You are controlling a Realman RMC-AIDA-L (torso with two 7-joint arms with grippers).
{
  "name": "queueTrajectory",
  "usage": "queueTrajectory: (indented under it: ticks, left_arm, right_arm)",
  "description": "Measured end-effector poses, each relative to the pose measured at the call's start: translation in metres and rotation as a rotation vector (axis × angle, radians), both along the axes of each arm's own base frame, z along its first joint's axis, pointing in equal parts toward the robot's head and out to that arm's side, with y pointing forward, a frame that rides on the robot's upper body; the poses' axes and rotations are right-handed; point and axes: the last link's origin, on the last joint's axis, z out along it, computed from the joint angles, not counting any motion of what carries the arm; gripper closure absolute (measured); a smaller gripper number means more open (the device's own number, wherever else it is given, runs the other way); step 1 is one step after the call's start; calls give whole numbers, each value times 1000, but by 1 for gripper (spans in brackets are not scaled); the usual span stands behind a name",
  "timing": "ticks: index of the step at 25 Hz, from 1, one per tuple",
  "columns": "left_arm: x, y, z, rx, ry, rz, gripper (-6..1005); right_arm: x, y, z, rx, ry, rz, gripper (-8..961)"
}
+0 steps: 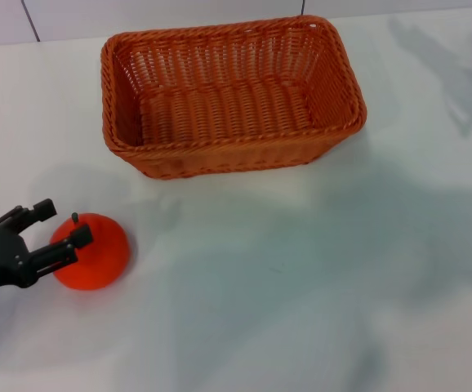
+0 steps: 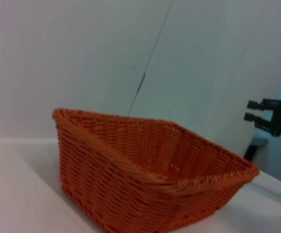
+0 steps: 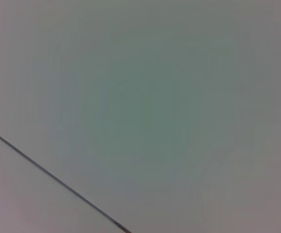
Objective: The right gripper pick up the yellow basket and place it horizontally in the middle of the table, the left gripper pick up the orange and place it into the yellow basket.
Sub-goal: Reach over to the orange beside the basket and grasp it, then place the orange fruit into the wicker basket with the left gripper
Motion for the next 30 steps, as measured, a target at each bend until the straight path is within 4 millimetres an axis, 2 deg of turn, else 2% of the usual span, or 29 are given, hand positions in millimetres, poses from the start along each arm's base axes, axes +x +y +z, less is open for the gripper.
queueTrajectory:
  ticks: [10,23,28,30]
  left_arm:
    - [-4,3,-5,-22,66,-1,137]
    - [0,7,-8,-53,79,-28,668]
    - [17,9,10,40,-50,-98,822]
    - [25,11,22,106,-119,-131,831]
  right_arm:
    - [-4,0,-4,-7,12,14,528]
    - [1,-4,-4,0,15,2,527]
    - [2,-5,-4,0,16,-1,527]
    - [2,-5,-4,0,18,-1,527]
